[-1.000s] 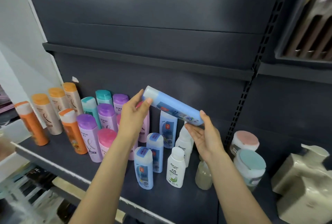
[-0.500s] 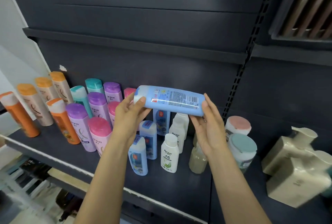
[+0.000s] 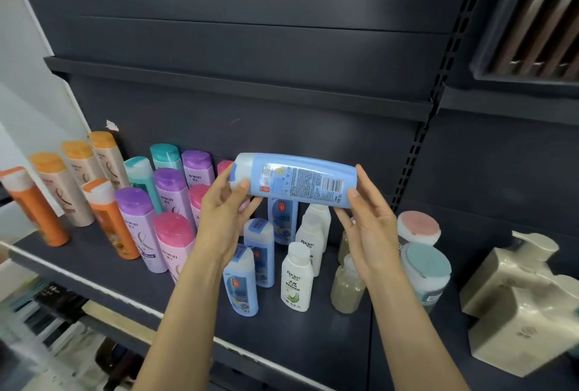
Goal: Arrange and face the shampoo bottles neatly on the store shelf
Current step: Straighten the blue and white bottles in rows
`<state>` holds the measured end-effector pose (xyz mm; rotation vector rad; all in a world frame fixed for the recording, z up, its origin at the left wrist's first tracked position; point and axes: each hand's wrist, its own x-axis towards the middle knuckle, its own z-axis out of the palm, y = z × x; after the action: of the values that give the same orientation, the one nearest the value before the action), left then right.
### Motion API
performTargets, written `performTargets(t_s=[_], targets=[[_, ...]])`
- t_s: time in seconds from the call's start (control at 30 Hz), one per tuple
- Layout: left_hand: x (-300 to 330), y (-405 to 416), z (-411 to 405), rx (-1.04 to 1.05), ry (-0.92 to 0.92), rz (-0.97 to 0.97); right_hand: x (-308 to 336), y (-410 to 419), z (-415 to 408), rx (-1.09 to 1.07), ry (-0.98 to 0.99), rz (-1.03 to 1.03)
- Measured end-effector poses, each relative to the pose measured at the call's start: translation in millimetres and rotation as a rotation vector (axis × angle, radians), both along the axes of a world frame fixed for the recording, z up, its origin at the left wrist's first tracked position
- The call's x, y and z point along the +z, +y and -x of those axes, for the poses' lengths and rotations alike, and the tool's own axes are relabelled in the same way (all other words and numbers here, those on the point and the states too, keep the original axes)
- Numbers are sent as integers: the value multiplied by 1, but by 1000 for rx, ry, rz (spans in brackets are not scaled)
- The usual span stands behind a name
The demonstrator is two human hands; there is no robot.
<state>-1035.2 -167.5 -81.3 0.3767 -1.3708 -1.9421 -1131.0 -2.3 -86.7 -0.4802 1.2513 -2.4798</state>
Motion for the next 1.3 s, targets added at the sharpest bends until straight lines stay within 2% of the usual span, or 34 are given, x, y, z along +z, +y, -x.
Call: performTargets(t_s=[0.1,0.27,0.47,0.6,0.7,0.8,0.97,1.1,1.3], targets=[[1,-4,1,81,-47,28,0,1,-1,34,46,-95],[2,-8,3,152,-58,8,-2,5,1,114,93,-108],[4,-6,9,123,-3,-67,-2,-2,4,27,-12,-135],[-1,-14,0,17,20,74,-5,-2,6,-48,-75,-330],[-1,-16,-3,68,-50,225,-7,-4,7,-87,-94,-458],[4,-17,-2,186,-83,283,-8,-8,8,-118,-113,-540],[17,-14,4,179,-52,260,-17,-17,11,-107,-112,-640],[20,-16,10,279,-135,503,-24,-25,21,-129,8,-639],[15,-21,21,336,-250,742,-45,-29,39,-217,390,-977]])
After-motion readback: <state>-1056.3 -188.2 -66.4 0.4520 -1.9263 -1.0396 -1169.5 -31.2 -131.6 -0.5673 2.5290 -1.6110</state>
